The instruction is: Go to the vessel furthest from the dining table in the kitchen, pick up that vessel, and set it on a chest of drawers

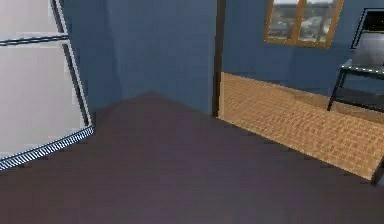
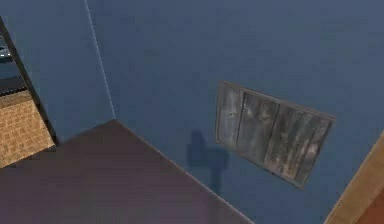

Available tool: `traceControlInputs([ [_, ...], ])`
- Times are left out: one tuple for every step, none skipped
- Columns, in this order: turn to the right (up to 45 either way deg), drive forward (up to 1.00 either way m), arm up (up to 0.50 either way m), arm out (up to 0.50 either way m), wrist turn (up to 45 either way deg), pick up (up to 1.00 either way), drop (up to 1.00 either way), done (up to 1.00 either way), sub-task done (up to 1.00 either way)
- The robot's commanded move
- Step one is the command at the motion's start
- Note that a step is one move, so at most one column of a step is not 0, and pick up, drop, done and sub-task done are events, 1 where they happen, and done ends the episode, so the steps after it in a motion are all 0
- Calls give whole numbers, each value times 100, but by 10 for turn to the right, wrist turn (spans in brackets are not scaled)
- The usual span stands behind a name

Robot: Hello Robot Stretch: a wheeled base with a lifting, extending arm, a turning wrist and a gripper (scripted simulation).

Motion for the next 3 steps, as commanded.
traceControlInputs([
  [-300,0,0,0,0,0,0,0,0],
  [0,5,0,0,0,0,0,0,0],
  [270,0,0,0,0,0,0,0,0],
])
